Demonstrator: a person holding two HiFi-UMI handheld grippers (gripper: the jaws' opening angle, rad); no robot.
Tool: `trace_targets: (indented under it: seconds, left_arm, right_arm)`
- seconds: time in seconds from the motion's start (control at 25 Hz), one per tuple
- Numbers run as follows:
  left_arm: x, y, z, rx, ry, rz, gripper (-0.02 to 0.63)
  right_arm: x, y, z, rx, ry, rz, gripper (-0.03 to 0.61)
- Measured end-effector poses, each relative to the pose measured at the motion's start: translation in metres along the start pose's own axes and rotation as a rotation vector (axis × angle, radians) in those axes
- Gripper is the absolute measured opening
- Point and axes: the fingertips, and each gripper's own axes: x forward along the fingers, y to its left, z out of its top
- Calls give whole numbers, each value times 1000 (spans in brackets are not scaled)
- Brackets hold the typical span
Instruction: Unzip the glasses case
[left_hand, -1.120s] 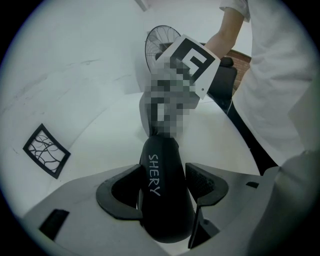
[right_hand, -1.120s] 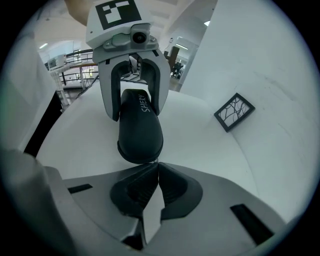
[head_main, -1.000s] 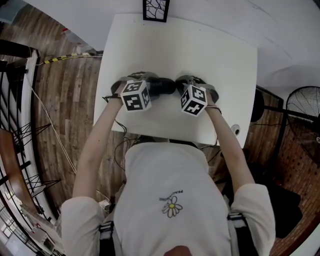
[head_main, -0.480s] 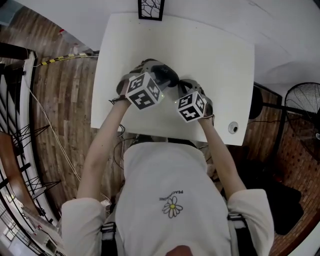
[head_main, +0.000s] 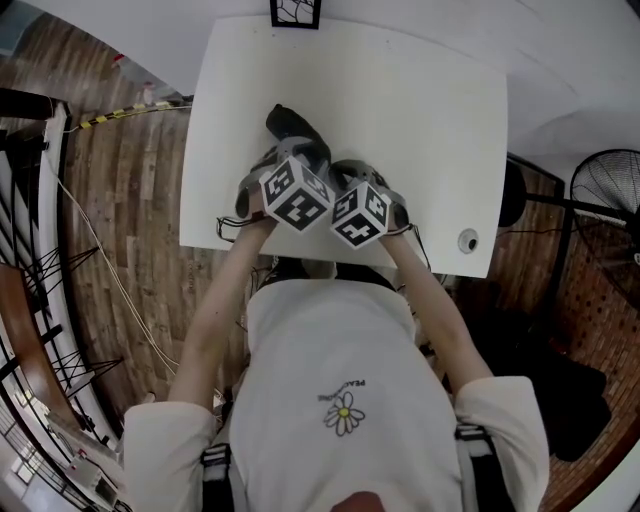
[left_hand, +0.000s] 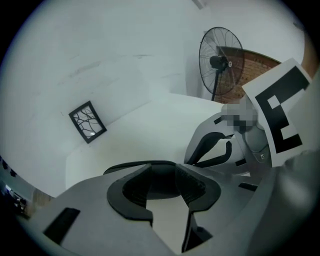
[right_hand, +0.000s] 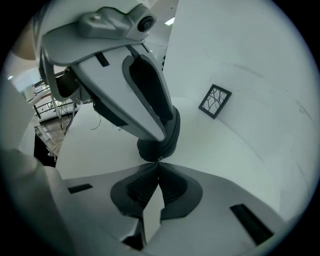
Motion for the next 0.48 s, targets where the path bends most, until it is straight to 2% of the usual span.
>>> trace_targets:
  seconds: [0.08,0.16,0.2,0.28,0.4,0.48]
  left_arm:
    - [2,-1,5,23,-43,37,156]
    - [7,-5,8,27,-77,50,161]
    - [10,-8,10,18,-87,46,162]
    - [13,-11,13,11,-90,41,113]
    - [10,-9,12,9,-90,20,104]
    - [7,-6,7,-19,-101,11,98]
  right_arm:
    - [-1,0,-2,24,19,21,6]
    - [-2,13,-2,23,25,90,6]
    - [-2,22,-2,-1,27,116,8]
    - [-1,33,-4,-36,24,126,6]
    - [0,31,-3,12,11,153,6]
    - [1,28,-5,-24,12,169,8]
